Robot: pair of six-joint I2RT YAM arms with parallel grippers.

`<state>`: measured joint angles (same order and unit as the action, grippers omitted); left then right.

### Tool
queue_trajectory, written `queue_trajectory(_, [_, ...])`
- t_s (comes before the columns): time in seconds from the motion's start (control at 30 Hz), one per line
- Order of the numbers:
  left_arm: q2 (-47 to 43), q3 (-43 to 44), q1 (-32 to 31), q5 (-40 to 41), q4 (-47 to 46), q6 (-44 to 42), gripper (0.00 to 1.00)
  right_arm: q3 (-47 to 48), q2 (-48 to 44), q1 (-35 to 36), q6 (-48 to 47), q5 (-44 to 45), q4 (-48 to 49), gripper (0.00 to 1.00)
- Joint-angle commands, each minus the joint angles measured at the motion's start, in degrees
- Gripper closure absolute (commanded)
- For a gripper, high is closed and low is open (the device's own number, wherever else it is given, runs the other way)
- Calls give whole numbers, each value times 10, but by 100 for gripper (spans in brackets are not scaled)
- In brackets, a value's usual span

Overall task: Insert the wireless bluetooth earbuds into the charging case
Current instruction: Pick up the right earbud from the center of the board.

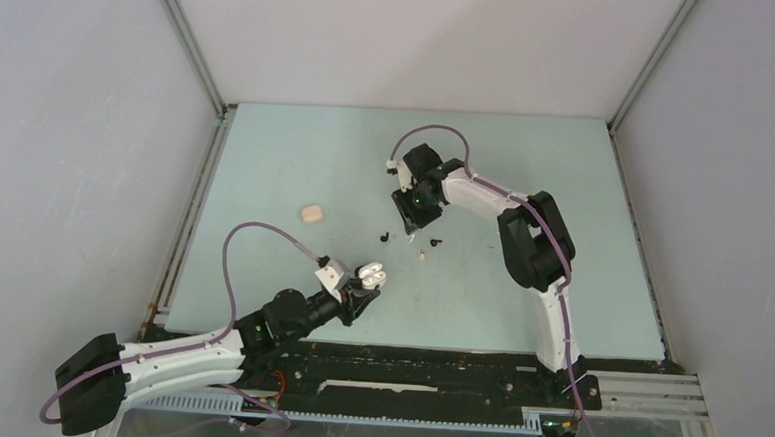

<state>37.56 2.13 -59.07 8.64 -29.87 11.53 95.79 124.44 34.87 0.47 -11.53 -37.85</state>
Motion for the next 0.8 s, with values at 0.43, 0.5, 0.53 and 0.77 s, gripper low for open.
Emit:
queue_trajectory(0.43, [-4,14,1,-56,-80,-7,99,40,24,33,-3,78,-44,60])
queue_trajectory(0.5, [-6,14,0,-56,-78,-6,100,40,23,33,-3,79,-45,60])
queue_trajectory(0.53, [-6,15,0,-56,-76,-6,99,39,23,33,-3,79,-45,61])
queue_trajectory(0.77, [1,20,-3,-59,-73,-2,100,44,31,33,-3,71,-49,67])
